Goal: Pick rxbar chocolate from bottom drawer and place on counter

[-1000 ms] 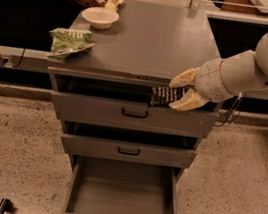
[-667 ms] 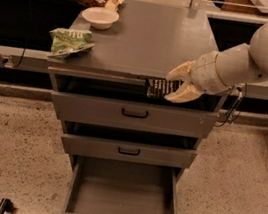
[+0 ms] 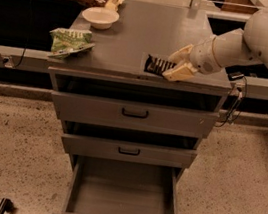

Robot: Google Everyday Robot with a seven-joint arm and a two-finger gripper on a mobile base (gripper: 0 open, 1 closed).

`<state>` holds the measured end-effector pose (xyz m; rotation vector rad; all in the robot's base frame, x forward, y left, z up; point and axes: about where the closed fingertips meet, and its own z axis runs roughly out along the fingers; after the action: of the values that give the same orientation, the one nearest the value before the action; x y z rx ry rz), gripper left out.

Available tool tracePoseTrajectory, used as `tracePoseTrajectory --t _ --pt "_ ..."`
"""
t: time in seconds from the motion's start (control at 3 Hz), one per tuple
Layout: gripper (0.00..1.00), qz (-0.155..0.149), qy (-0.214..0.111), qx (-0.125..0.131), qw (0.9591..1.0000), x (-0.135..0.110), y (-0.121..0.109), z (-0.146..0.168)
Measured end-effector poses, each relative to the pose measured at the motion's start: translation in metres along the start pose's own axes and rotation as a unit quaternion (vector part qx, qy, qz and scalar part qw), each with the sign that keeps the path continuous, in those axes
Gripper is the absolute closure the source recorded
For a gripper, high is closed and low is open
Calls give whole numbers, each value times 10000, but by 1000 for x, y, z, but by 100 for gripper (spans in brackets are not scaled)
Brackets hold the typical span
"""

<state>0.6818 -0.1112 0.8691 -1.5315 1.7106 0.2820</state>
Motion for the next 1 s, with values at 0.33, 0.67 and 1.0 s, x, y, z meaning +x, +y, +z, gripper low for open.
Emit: tracePoseTrajectory --t 0.33,0.67,1.0 --pt "100 616 -228 384 9971 6 -31 10" --pt "100 984 -242 696 9924 11 -59 20" --pt "83 995 -249 672 9925 11 -57 22"
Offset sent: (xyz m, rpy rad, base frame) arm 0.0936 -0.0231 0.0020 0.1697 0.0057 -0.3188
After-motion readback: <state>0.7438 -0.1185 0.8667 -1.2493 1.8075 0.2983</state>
